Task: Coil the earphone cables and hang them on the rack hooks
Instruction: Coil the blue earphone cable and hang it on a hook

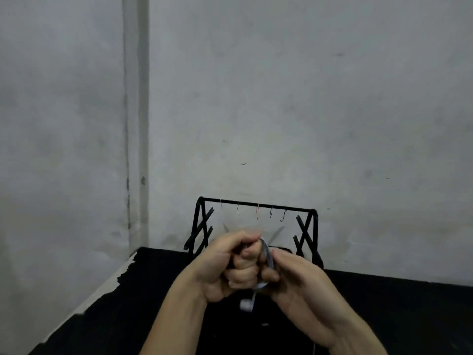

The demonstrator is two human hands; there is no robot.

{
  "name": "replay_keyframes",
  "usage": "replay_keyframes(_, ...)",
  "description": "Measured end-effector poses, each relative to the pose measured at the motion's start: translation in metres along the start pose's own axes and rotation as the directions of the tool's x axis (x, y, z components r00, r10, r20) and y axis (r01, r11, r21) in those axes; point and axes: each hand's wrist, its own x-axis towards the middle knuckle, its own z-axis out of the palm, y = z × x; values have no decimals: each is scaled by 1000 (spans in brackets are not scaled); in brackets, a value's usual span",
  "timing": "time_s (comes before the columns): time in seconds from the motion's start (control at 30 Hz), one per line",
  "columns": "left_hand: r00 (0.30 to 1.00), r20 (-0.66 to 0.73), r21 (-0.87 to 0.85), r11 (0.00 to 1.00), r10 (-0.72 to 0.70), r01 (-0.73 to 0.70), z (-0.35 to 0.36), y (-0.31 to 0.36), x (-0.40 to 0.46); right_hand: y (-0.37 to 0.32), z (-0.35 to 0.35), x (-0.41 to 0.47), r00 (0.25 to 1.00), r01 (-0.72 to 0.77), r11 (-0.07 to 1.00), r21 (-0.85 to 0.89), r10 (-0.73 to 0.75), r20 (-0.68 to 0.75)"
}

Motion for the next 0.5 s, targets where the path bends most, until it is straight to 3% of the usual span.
replay_keyframes(0.17, 973, -227, 44, 998, 46, -37, 2, -11, 6, -1, -3, 7, 993, -9, 992, 125, 24, -116)
replay_keyframes(0.27, 946, -294, 94, 989, 140, -117, 9, -13, 14, -9, -3, 5, 996, -1, 988, 153, 15, -93)
replay_keyframes(0.5, 924, -142, 117, 933, 356, -342, 23, -19, 27, -15, -8, 7, 965, 191, 973, 126, -163, -203)
